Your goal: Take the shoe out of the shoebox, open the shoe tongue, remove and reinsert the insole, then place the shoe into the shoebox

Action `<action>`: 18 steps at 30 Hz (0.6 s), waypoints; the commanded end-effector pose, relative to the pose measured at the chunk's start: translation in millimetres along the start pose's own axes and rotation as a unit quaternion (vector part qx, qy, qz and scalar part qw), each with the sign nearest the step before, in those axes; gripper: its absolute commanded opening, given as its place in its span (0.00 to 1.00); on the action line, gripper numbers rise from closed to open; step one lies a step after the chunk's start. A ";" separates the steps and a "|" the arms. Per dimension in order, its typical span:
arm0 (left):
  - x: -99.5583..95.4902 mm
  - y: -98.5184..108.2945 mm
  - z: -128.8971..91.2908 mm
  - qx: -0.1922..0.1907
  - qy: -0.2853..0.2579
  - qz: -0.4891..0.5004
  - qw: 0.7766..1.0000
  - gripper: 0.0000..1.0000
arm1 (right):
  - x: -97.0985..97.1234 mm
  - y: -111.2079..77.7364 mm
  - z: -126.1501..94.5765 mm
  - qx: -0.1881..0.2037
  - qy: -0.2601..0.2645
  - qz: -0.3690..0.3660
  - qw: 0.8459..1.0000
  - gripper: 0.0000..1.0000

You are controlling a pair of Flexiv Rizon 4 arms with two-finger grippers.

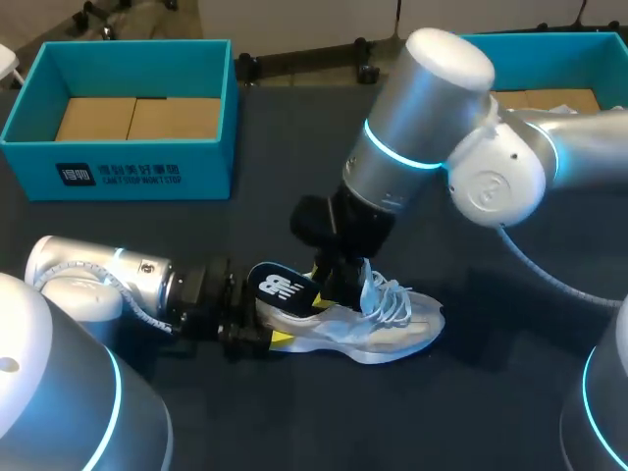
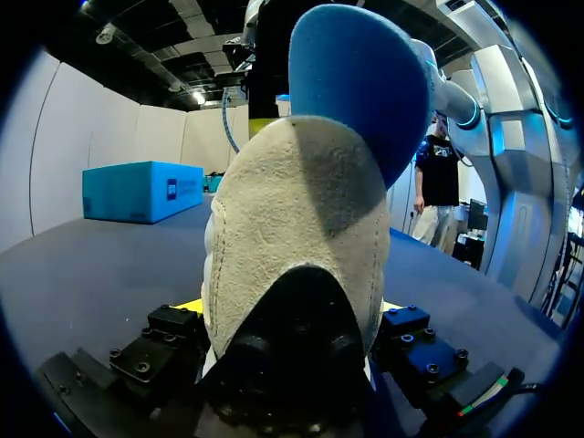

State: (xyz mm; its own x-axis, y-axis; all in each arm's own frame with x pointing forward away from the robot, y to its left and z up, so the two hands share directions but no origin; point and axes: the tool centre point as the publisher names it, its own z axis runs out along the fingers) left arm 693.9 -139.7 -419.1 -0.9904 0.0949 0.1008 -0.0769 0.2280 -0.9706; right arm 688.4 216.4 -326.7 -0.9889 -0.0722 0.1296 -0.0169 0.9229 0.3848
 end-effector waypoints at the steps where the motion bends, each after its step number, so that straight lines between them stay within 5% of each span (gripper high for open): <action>1: -0.7 0.0 0.6 -0.001 0.000 0.000 1.000 0.00 | 2.0 2.8 -19.6 0.013 0.002 0.002 1.000 0.49; 8: -0.7 0.0 0.6 -0.001 0.000 0.000 1.000 0.00 | -8.3 6.1 -29.2 0.002 0.016 0.000 1.000 0.47; 18: -0.7 0.0 0.6 -0.001 0.000 0.000 1.000 0.00 | -32.8 15.7 -19.2 -0.017 0.103 -0.019 0.994 0.45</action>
State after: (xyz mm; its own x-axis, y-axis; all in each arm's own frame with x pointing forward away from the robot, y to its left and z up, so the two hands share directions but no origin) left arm 693.9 -139.7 -419.1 -0.9904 0.0949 0.1008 -0.0769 0.2280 -0.9706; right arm 714.8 215.1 -301.8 -0.9540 -0.1680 0.2484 -0.0450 0.8992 0.4353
